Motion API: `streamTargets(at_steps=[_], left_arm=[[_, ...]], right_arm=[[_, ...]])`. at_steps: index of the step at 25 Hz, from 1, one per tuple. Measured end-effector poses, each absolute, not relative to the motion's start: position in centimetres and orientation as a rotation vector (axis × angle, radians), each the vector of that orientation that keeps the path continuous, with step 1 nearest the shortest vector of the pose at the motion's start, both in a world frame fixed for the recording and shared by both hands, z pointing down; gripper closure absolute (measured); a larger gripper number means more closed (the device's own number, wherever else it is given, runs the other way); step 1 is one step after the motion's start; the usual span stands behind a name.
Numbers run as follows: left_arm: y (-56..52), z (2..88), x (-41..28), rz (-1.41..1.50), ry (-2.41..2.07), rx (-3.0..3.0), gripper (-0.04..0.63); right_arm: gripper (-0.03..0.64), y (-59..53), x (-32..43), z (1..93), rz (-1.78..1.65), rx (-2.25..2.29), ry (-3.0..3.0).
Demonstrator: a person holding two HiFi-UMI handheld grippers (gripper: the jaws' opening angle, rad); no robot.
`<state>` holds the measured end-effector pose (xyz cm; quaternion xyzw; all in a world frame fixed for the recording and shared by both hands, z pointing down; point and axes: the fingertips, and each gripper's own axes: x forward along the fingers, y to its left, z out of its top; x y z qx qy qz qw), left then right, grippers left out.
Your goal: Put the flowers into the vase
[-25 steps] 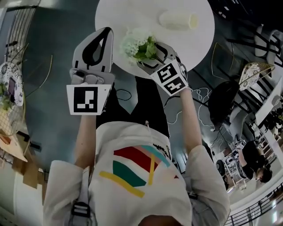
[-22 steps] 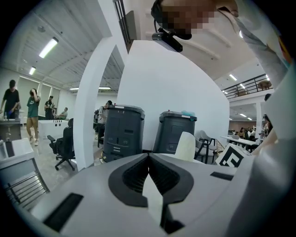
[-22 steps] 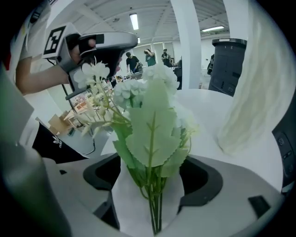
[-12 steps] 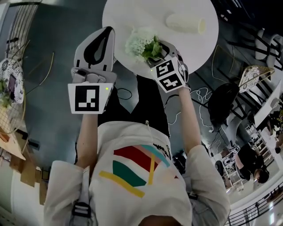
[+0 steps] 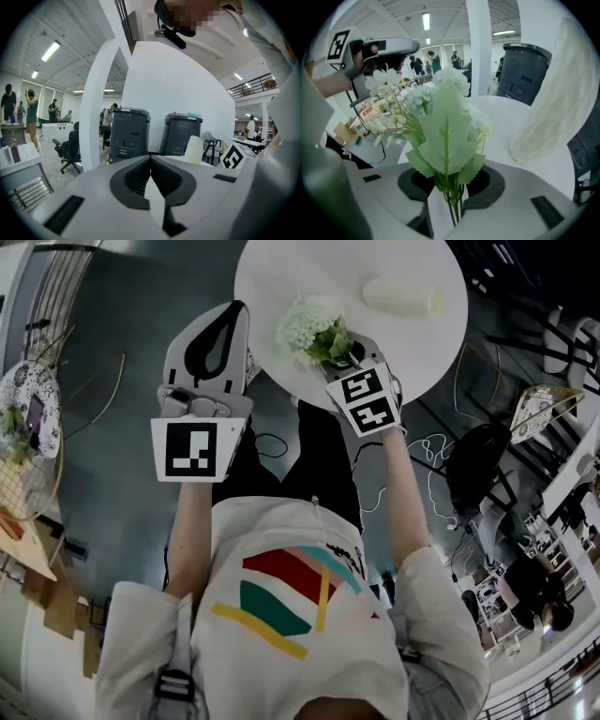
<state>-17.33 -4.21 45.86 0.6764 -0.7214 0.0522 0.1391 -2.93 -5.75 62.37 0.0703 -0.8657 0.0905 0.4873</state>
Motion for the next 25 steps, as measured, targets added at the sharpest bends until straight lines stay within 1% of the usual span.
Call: streamTargets(at_steps=[4, 8, 15, 20, 25], left_arm=[[-4.0, 44.2, -18.4, 0.127, -2.117, 1.964, 0.589], [-4.3, 41.1, -19.2, 0.105, -2.156, 2.003, 0.588], [-4.9, 35.4, -21.0, -0.057, -2.161, 2.044, 0.589], [-6.5, 29.8, -18.9, -0.086, -2.133, 2.224, 0.589], [-6.7, 26.2, -17.1, -0.154, -2.073, 2.358, 0.589]], right_arm=[[0.46, -6.4, -5.4, 58.7, 0.264, 0.231, -2.241], [0.46, -7.7, -7.2, 53.0, 0.244, 0.326, -2.398], [0.46, -8.9, -10.1, 41.8, 0.204, 0.539, -2.659], [0.46, -9.1, -9.3, 34.7, 0.09, 0.685, -2.773], [0.461, -8.1, -6.9, 27.8, 0.057, 0.859, -2.941]])
